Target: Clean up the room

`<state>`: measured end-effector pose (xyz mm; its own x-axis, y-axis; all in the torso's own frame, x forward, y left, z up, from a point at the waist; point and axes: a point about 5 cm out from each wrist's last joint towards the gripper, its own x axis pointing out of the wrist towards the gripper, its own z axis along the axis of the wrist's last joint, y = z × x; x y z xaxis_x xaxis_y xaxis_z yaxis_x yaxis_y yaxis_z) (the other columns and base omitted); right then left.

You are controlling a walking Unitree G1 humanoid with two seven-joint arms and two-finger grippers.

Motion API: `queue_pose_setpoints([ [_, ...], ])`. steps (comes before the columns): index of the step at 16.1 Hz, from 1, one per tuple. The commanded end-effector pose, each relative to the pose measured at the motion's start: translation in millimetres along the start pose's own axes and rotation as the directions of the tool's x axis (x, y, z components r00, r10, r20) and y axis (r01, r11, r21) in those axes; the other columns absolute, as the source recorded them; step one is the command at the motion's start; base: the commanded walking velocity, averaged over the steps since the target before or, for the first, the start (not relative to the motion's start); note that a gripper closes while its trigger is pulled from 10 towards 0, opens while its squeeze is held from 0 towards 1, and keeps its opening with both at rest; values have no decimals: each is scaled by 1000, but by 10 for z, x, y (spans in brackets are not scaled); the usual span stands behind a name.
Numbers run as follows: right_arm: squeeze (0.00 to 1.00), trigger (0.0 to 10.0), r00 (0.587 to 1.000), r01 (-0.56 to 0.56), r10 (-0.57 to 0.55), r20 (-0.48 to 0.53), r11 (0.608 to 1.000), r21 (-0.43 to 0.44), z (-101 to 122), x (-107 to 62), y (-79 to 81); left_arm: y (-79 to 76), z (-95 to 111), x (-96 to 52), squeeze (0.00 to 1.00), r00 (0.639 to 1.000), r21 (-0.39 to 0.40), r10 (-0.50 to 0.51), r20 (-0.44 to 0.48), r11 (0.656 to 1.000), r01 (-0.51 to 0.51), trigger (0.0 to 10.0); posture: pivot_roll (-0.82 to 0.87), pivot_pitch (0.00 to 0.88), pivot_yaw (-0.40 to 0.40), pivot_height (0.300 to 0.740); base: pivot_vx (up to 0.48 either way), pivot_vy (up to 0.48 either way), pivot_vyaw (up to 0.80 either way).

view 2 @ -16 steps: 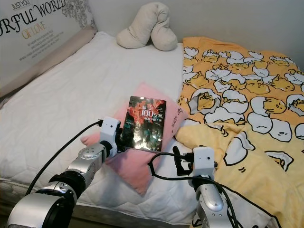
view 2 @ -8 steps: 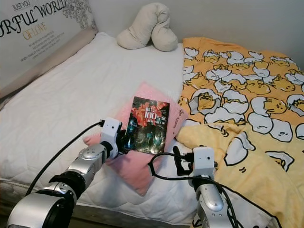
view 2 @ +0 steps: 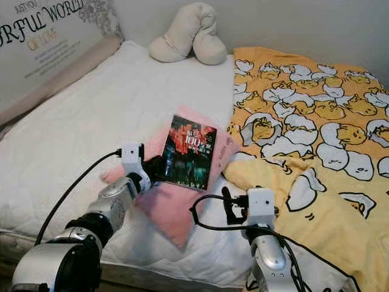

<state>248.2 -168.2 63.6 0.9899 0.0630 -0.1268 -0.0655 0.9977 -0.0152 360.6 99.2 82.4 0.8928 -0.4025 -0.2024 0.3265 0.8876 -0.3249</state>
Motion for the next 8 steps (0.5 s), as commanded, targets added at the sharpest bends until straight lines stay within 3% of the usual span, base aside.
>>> queue_pose_setpoints([
  [1, 0, 10000, 1000, 22, -22, 4, 1000, 4, 25, 23, -44, -4, 202, 29, 0, 998, 101, -10, 69, 995, 3, 0, 14, 0, 20, 740, 0, 0, 0],
  [2, 0, 10000, 1000, 23, -23, 4, 1000, 4, 26, 25, -42, 9, 230, 23, 0, 997, 137, -8, 80, 991, -3, 0, 15, 1, 20, 740, 0, 0, 0],
  [4, 0, 10000, 1000, 22, -22, 5, 1000, 4, 26, 28, -39, 49, 288, 16, 0, 995, 124, 7, 104, 992, -20, 0, 15, 0, 21, 740, 0, 0, 0],
  [8, 0, 10000, 1000, 24, -24, 4, 1000, 0, 23, 34, -63, -25, 737, 52, 0, 960, 86, -54, 274, 996, 32, 0, 22, 0, 16, 740, 0, 0, 0],
])
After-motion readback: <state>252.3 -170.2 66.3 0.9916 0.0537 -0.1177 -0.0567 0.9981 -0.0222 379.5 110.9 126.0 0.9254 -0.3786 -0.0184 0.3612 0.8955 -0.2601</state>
